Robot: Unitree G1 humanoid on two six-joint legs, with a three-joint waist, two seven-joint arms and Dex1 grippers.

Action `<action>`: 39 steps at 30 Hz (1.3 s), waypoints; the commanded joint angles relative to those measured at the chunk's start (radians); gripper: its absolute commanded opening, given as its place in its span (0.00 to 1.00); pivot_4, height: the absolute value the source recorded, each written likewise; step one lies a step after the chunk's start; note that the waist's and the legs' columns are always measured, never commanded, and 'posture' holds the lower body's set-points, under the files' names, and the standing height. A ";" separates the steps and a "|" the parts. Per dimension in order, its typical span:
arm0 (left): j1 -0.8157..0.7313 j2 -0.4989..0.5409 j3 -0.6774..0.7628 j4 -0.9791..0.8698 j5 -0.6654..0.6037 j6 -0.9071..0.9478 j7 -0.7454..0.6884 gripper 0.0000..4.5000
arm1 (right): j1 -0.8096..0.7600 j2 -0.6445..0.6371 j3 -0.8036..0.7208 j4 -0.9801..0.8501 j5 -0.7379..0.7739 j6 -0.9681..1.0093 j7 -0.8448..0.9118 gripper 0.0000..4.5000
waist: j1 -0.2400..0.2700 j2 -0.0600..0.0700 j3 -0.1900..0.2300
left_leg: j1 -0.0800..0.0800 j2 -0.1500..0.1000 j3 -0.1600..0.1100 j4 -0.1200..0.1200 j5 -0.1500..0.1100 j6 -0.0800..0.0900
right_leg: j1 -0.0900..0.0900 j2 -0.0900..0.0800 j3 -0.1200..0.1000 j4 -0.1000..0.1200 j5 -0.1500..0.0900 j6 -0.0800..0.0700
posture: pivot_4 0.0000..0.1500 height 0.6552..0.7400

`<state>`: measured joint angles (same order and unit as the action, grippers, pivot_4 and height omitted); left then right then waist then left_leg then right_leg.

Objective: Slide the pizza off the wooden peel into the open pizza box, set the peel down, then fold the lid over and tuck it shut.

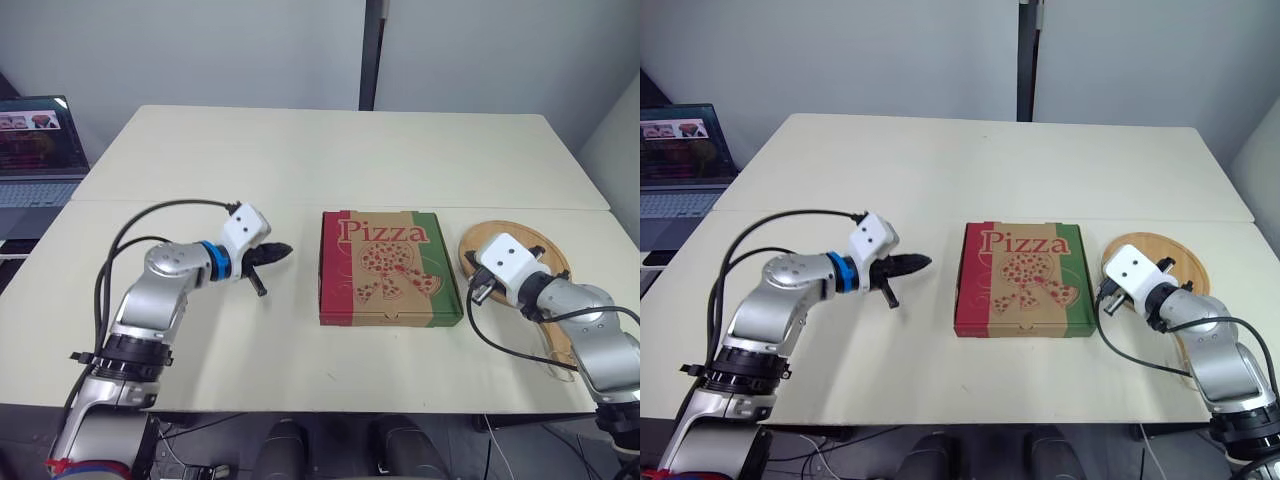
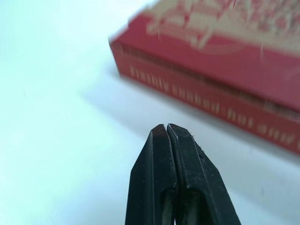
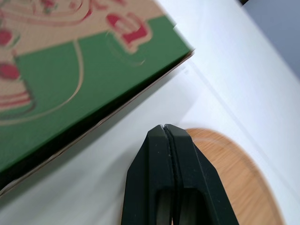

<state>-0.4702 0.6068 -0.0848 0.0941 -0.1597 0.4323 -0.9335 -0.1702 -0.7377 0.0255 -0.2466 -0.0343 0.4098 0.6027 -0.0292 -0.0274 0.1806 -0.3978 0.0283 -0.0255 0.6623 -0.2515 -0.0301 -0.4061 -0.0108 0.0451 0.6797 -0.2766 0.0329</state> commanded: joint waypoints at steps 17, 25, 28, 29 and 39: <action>0.217 0.025 -0.024 -0.352 -0.102 0.206 0.000 0.00 | 0.050 0.086 0.110 -0.167 0.087 0.017 0.141 0.01 | -0.006 0.000 0.000 | 0.001 0.001 0.000 -0.001 0.000 0.000 | 0.000 0.001 0.000 0.000 0.000 0.000 | 1.00 1.00; 0.228 0.066 -0.001 -0.366 -0.115 0.223 -0.014 0.00 | 0.067 0.085 0.141 -0.195 0.067 0.032 0.149 0.01 | -0.006 0.000 0.000 | 0.001 0.001 0.000 -0.001 0.000 0.000 | 0.000 0.001 0.000 0.000 0.000 0.000 | 1.00 1.00; 0.229 0.063 -0.007 -0.372 -0.117 0.224 -0.011 0.00 | 0.059 0.088 0.136 -0.186 0.060 0.034 0.139 0.01 | -0.006 0.000 0.000 | 0.001 0.001 0.000 -0.001 0.000 0.000 | 0.000 0.001 0.000 0.000 0.000 0.000 | 1.00 1.00; 0.229 0.061 -0.009 -0.371 -0.117 0.224 -0.007 0.00 | 0.058 0.087 0.133 -0.183 0.055 0.036 0.134 0.01 | -0.006 0.000 0.000 | 0.001 0.001 0.000 -0.001 0.000 0.000 | 0.000 0.001 0.000 0.000 0.000 0.000 | 1.00 1.00; 0.253 0.045 -0.005 -0.394 -0.139 0.253 0.005 0.00 | 0.054 0.069 0.056 -0.171 0.076 0.061 0.128 0.01 | -0.002 0.000 0.000 | 0.001 0.001 0.000 -0.001 0.000 0.000 | 0.000 0.000 0.000 0.000 0.000 0.000 | 1.00 1.00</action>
<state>-0.2154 0.6620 -0.0761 -0.2498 -0.2679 0.6900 -0.9182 -0.0993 -0.6668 0.0956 -0.3811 0.0160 0.4815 0.7191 -0.0313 -0.0274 0.1806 -0.3967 0.0291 -0.0257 0.6616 -0.2516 -0.0302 -0.4058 -0.0105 0.0450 0.6799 -0.2768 0.0329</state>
